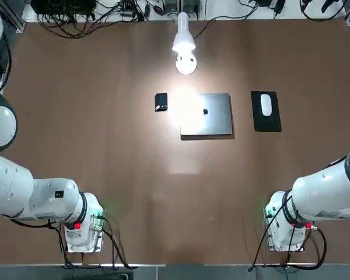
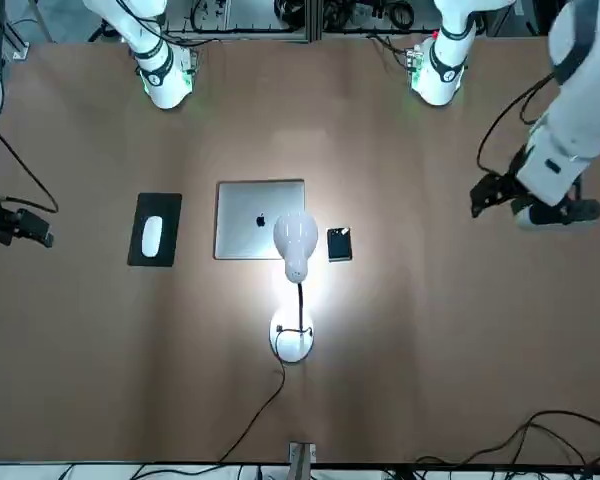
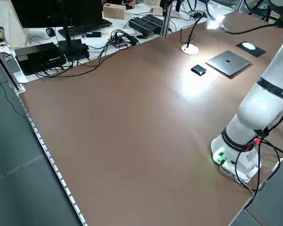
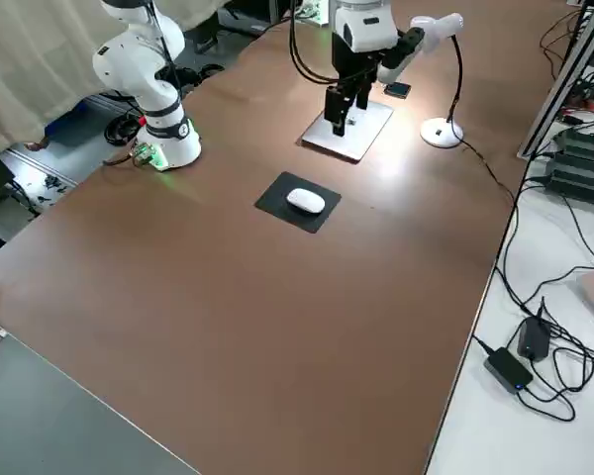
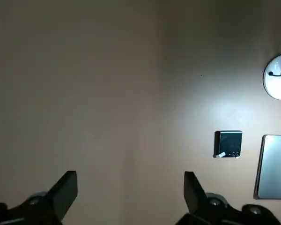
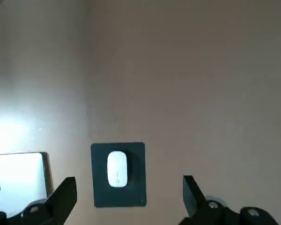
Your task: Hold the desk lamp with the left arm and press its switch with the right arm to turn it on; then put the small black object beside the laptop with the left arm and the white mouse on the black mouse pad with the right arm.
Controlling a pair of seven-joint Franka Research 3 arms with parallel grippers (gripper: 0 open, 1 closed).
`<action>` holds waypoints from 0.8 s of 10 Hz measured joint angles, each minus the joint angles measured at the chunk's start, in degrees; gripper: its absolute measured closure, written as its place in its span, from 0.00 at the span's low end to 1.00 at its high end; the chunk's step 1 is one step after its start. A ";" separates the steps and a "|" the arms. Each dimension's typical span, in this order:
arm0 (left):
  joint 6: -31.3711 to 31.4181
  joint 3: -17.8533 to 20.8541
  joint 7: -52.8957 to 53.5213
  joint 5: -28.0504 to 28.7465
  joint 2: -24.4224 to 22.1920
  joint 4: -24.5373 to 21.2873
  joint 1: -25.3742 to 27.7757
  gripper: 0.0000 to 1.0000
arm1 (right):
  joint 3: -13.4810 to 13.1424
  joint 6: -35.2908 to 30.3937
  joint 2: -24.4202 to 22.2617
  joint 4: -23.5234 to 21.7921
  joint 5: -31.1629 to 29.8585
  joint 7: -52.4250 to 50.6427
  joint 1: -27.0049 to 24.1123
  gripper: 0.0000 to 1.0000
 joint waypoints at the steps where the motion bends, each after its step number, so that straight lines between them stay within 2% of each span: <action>1: -2.98 1.34 2.51 -0.14 -0.28 2.26 -0.01 0.00 | 0.01 -0.46 -0.30 0.37 0.00 0.00 0.04 0.00; 4: -8.07 4.82 3.92 -0.17 -3.72 2.40 -1.24 0.00 | 0.02 -0.50 -0.35 0.49 0.00 0.00 0.07 0.00; 8: -7.89 6.25 3.91 -0.18 -2.54 2.03 -4.51 0.00 | 0.02 -0.50 -0.35 0.49 0.00 -0.01 0.09 0.00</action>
